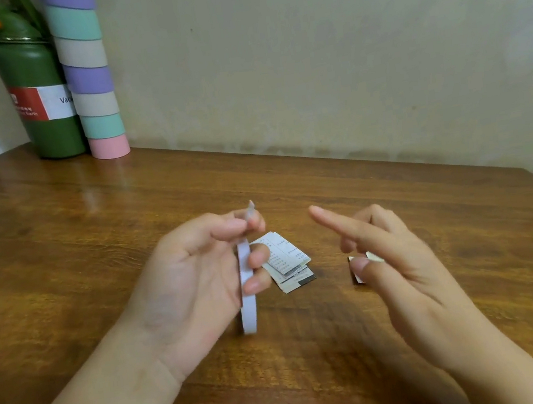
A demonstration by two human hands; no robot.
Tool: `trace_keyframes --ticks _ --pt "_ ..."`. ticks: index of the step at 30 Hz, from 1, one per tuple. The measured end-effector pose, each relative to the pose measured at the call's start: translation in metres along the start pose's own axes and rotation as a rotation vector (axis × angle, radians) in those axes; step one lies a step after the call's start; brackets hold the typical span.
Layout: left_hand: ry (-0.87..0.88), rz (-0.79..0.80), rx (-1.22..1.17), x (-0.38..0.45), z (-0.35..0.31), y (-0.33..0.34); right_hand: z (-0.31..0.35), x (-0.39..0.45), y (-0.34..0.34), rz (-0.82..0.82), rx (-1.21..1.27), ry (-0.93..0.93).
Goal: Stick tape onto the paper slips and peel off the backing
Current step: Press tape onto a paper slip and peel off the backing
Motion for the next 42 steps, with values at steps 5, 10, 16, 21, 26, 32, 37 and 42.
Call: trace_keyframes --ticks 5,10,16,21,26,32,37,42 --pt "0.021 0.005 0.229 -0.002 0.004 0.002 -0.002 0.001 -0.020 -0.255 -0.109 0.064" --pt "0.002 0.043 0.500 0.000 0.014 0.007 0.016 -0.001 -0.018 -0.326 -0.220 -0.032" --pt "0.070 0.050 0.715 -0.005 0.016 0.016 0.012 -0.002 -0.017 -0.368 -0.286 0.029" --pt "0.168 0.096 0.889 -0.008 0.019 0.021 0.009 -0.003 -0.017 -0.389 -0.301 0.067" --pt "0.227 0.137 1.043 -0.010 0.024 0.027 0.006 -0.003 -0.017 -0.385 -0.315 0.090" --pt "0.281 0.168 1.134 -0.011 0.025 0.030 0.002 -0.002 -0.015 -0.341 -0.285 0.148" --pt "0.332 0.198 1.196 -0.013 0.029 0.034 -0.001 -0.003 -0.013 -0.295 -0.192 0.239" --pt "0.300 0.165 1.150 -0.012 0.026 0.032 -0.002 -0.003 -0.011 -0.264 -0.120 0.293"
Point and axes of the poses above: each hand's wrist, its own x-axis towards the middle knuckle, its own y-axis out of the palm, z = x × y, the point moved 7 cm from there along x, towards the middle knuckle, and after that the axes turned 9 degrees about -x, right-handed, at the moved point
